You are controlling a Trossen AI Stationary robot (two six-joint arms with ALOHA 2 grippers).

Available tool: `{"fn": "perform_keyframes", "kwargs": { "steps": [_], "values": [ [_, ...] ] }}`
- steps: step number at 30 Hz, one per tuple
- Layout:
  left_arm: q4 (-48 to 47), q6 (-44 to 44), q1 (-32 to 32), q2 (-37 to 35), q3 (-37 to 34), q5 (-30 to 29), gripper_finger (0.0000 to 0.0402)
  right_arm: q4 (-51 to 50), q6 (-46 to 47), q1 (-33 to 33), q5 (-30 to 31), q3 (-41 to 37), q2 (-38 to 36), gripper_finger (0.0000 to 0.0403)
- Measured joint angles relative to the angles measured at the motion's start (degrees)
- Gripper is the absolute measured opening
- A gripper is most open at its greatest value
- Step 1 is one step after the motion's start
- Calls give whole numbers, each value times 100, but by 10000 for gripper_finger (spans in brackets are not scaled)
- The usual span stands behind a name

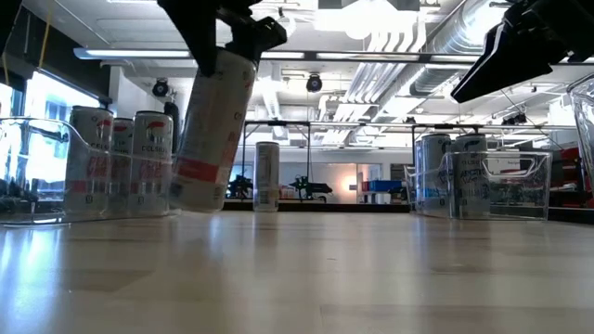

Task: Sort soda cans
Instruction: Put the white-pink soda can into the middle transparent bin

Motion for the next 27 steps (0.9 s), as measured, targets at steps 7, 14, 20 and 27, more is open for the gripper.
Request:
{"fn": "perform_keyframes", "kwargs": {
  "steps": [7, 14, 20, 27],
  "values": [
    [938, -350, 33, -657, -986, -79, 260, -26, 2, 0, -2, 0, -2, 160],
    [1652, -838, 38, -1609, -1953, -567, 260, -26, 2, 1, -2, 0, -2, 160],
    [2474, -1319, 170, -2164, -2950, -581, 260, 6, -5, 0, -1, 0, -2, 160],
    [2863, -1394, 218, -2206, -3405, -555, 265, 39, -20, 0, -8, 0, -2, 160]
  ]
}}
